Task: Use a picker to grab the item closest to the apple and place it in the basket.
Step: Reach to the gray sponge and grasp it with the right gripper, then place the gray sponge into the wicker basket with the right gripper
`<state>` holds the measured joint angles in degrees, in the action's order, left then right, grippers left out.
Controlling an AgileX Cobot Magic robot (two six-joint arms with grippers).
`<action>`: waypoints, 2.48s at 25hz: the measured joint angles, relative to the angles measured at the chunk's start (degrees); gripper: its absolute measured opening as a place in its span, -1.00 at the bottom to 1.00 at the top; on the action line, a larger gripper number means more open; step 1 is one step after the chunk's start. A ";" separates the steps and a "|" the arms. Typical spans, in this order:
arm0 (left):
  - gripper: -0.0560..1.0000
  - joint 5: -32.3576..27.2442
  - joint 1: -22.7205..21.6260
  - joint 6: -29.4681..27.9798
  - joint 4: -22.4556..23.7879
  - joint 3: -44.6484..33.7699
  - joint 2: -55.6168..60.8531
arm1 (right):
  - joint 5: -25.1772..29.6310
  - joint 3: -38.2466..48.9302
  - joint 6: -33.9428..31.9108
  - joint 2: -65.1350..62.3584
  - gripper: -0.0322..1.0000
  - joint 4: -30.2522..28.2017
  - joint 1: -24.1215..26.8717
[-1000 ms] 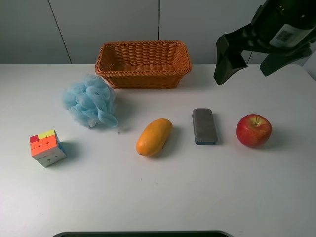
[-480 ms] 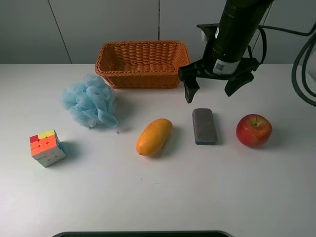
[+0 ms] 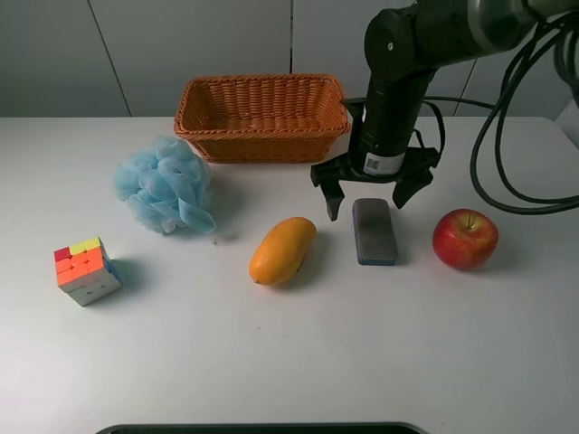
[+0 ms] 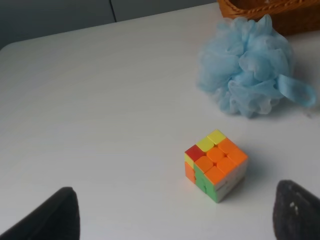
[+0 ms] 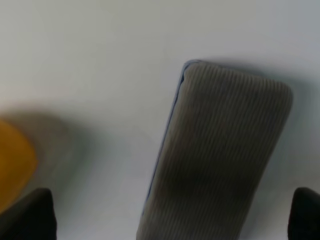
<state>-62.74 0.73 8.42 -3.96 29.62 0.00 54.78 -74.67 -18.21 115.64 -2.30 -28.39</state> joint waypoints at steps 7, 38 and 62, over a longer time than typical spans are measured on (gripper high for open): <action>0.51 0.00 0.00 0.00 0.00 0.00 0.00 | -1.28 -0.12 -1.68 3.30 0.41 -1.34 0.00; 0.51 0.12 0.00 -0.22 0.00 0.00 0.00 | -1.96 -0.47 -4.23 7.85 -0.11 -2.86 -0.08; 0.51 0.12 0.00 -0.21 0.00 0.00 0.00 | 14.83 -30.99 4.71 1.92 -0.11 -2.53 -0.08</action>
<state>-62.61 0.73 8.21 -3.96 29.62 0.00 69.61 -105.66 -13.50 117.56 -4.83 -28.47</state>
